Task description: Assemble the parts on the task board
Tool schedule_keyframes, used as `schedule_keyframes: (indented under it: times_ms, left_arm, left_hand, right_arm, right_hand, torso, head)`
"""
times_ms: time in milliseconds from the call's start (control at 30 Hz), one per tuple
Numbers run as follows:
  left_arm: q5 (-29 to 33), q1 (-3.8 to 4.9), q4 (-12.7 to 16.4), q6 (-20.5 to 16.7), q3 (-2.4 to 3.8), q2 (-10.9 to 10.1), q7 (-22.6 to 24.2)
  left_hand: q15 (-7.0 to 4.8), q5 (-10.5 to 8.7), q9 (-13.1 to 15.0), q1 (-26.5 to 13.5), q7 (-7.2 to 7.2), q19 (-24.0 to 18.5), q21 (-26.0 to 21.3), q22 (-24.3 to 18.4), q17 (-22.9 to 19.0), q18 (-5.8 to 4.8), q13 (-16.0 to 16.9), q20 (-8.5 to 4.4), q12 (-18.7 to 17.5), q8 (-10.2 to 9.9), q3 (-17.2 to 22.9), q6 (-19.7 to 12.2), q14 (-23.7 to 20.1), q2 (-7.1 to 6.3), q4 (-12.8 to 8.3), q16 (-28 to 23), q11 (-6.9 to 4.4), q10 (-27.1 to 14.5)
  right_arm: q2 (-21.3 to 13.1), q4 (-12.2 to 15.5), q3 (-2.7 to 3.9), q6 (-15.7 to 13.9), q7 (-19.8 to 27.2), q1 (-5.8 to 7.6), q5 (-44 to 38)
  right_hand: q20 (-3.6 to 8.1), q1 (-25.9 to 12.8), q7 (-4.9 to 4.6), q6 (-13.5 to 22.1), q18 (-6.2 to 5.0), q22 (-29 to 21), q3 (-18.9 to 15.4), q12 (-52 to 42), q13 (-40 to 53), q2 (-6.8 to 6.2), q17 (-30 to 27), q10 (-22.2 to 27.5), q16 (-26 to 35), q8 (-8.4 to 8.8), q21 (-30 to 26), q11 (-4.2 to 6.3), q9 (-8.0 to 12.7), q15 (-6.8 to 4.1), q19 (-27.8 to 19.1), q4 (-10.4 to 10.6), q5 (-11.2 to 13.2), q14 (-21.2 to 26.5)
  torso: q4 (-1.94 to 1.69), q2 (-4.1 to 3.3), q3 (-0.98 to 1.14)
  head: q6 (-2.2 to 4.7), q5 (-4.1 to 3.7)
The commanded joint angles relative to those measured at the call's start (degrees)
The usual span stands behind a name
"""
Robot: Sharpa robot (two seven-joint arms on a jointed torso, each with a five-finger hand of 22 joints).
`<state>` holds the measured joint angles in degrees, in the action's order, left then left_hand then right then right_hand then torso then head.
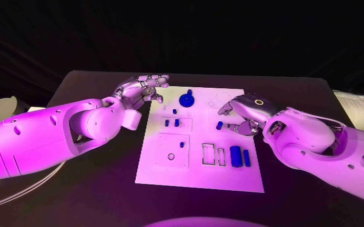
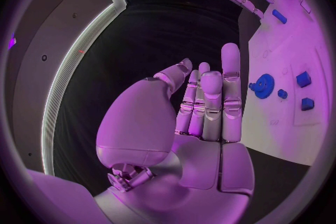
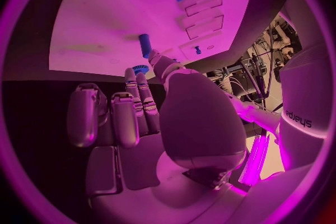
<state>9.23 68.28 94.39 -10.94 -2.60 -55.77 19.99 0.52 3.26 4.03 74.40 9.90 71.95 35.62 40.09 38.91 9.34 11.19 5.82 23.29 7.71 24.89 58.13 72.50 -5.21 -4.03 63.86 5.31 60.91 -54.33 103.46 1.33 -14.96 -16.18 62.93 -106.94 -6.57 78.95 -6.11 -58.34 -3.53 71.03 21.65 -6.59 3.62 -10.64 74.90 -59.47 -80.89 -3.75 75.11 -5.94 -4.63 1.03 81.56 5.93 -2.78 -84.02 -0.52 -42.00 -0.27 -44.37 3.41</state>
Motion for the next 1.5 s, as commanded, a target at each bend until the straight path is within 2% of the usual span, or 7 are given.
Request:
schedule_keyframes:
  times_ms: [33,267,433,667,800,1367,1500]
  left_arm:
    - [-0.3,0.0,0.1,1.4,0.02,0.1,0.0]
    - [-0.4,0.0,0.0,1.4,0.01,0.1,0.0]
    - [-0.4,0.0,0.1,1.4,0.0,0.1,0.0]
    - [-0.4,0.0,0.1,1.3,0.0,0.0,0.0]
    - [-0.4,0.0,0.1,1.3,0.0,0.0,0.0]
    - [-0.4,0.0,0.1,1.3,0.0,-0.1,-0.2]
    - [-0.4,0.0,0.1,1.3,0.0,-0.1,-0.2]
  left_hand:
    - [0.07,0.2,0.0,-0.4,0.13,-0.2,-0.3,-0.1,-0.1,1.04,-0.1,0.35,0.2,-0.2,-0.3,-0.4,-0.4,0.15,0.0,0.2,0.06,-0.4]
    - [0.07,0.2,0.0,-0.4,0.13,-0.2,-0.3,-0.1,-0.1,1.04,-0.1,0.35,0.2,-0.2,-0.3,-0.4,-0.4,0.15,0.0,0.2,0.06,-0.4]
    - [0.07,0.2,0.0,-0.4,0.13,-0.2,-0.3,-0.1,-0.1,1.04,-0.1,0.35,0.2,-0.2,-0.3,-0.4,-0.4,0.15,0.0,0.2,0.06,-0.4]
    - [0.07,0.2,0.0,-0.4,0.13,-0.2,-0.3,-0.1,-0.1,1.04,-0.1,0.35,0.2,-0.2,-0.3,-0.4,-0.4,0.15,0.0,0.2,0.06,-0.4]
    - [0.07,0.2,0.0,-0.4,0.13,-0.2,-0.3,-0.1,-0.1,1.04,-0.1,0.35,0.2,-0.2,-0.3,-0.4,-0.4,0.15,0.0,0.2,0.06,-0.4]
    - [0.07,0.2,0.0,-0.4,0.13,-0.2,-0.3,-0.1,-0.1,1.04,-0.1,0.35,0.2,-0.2,-0.3,-0.4,-0.4,0.15,0.0,0.2,0.06,-0.4]
    - [0.07,0.2,0.0,-0.4,0.13,-0.2,-0.3,-0.1,-0.1,1.04,-0.1,0.35,0.2,-0.2,-0.3,-0.4,-0.4,0.15,0.0,0.2,0.06,-0.4]
  right_arm:
    - [0.2,-0.3,0.0,3.3,-0.9,0.03,-0.1]
    - [1.7,-1.5,-0.18,4.4,-0.4,-0.16,0.1]
    - [2.6,-2.3,-0.32,5.3,-0.1,-0.39,0.4]
    - [3.1,-2.7,-0.38,6.0,0.3,-0.57,0.5]
    - [3.5,-2.7,-0.39,6.0,0.7,-0.62,0.5]
    - [4.6,-3.7,-0.44,7.2,0.1,-0.91,0.2]
    - [4.7,-3.8,-0.49,7.0,-0.1,-0.93,-0.1]
  right_hand:
    - [0.07,0.4,0.26,0.2,-0.96,0.0,-0.4,0.1,0.0,0.05,1.9,0.1,0.3,0.1,-0.3,0.13,0.1,-0.13,0.3,0.1,0.0,-3.2]
    - [0.21,1.0,0.29,-0.3,-0.97,-0.1,-0.3,-0.4,0.1,0.91,2.0,-1.0,0.2,-0.04,-0.3,0.49,0.1,-0.37,0.4,0.2,0.0,-3.2]
    - [0.51,1.4,0.17,-1.1,-0.94,0.0,0.2,-1.1,0.2,1.94,2.0,-3.2,0.2,-0.25,-0.2,0.98,0.0,-0.76,0.6,0.4,0.0,-3.3]
    - [1.23,1.7,-0.26,-3.5,-0.8,0.6,1.3,-1.8,0.3,3.02,2.5,-7.1,-0.2,-0.98,0.3,2.13,-0.4,-1.7,1.0,0.8,0.0,-3.4]
    - [1.89,1.9,0.04,-5.1,-0.74,0.9,1.8,-1.6,0.2,3.46,2.7,-8.5,-0.3,-1.56,0.5,2.84,-0.8,-2.48,1.2,0.9,0.0,-3.5]
    - [2.29,1.8,0.06,-5.6,-0.65,1.1,1.9,-1.1,0.1,3.37,2.9,-9.1,-0.5,-1.55,0.6,2.99,-0.8,-2.73,1.4,1.0,0.0,-3.6]
    - [2.47,2.0,0.22,-6.3,-0.62,1.2,2.2,-0.8,0.2,3.74,3.0,-9.8,-0.5,-1.71,0.7,3.16,-1.0,-2.89,1.5,1.0,0.0,-3.6]
  torso:
    - [-0.05,-0.05,0.01]
    - [-0.14,-0.05,-0.01]
    - [-0.16,-0.05,-0.07]
    - [-0.08,-0.01,-0.06]
    - [-0.1,-0.03,-0.04]
    - [-0.15,0.0,-0.06]
    - [-0.15,0.01,-0.08]
  head:
    - [-0.08,0.03]
    - [-0.02,0.02]
    - [-0.23,0.08]
    - [-0.38,0.15]
    - [-0.44,0.24]
    - [-0.59,0.33]
    - [-0.62,0.31]
